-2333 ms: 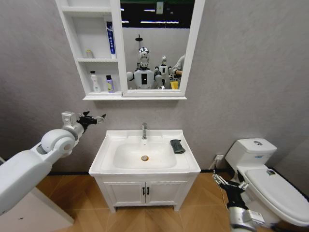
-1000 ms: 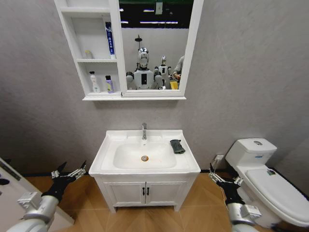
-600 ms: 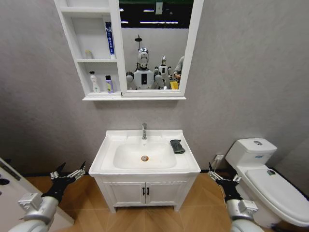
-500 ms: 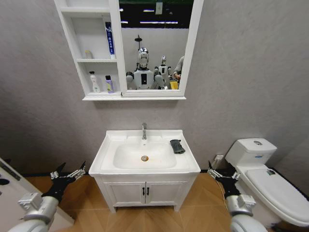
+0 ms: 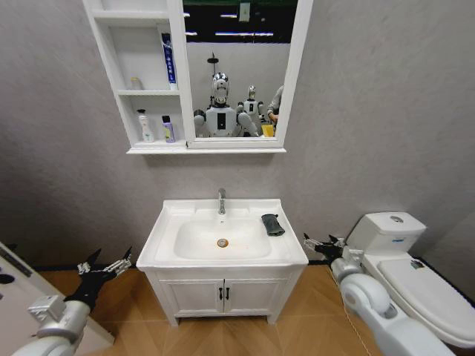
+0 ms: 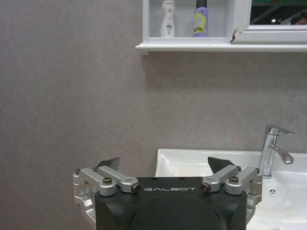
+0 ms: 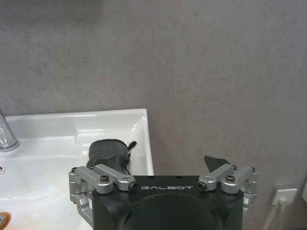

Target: Move facial cleanser and shampoo from washbasin to cabinet, then wipe washbasin with towel.

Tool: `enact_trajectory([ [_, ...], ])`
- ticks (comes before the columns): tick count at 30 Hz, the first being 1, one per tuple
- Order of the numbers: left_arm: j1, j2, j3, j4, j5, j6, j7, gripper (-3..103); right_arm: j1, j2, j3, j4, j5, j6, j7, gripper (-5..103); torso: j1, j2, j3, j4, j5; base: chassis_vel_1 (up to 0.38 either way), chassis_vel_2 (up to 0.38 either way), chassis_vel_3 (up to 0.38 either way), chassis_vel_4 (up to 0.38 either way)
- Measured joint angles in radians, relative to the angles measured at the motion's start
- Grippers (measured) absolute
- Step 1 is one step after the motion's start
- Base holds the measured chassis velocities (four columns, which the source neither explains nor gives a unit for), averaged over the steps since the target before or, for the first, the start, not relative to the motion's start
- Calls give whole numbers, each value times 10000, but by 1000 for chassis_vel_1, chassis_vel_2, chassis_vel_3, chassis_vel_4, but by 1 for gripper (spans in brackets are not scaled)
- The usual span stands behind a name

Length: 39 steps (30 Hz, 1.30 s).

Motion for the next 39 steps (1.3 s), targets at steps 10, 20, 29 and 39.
enact_trajectory([
  [10,-2,4,2,3,-8,2,0,100,3012,403,-2502,-2036,819,-262,-23,100,0,-1,0,2,1,0,0,0,0],
  [20,-1,8,2,3,-11,6,0,100,5199,1133,-4308,-4068,750,-141,-168,100,1,0,-1,2,1,0,0,0,0],
  [29,-1,9,3,3,-11,10,0,100,5762,1696,-5028,-5093,469,162,-316,100,0,0,-2,1,1,0,0,0,0],
  [39,-1,9,3,4,-11,10,0,100,6266,2189,-5545,-6352,163,460,-540,100,-1,1,-1,2,0,0,0,0,0],
])
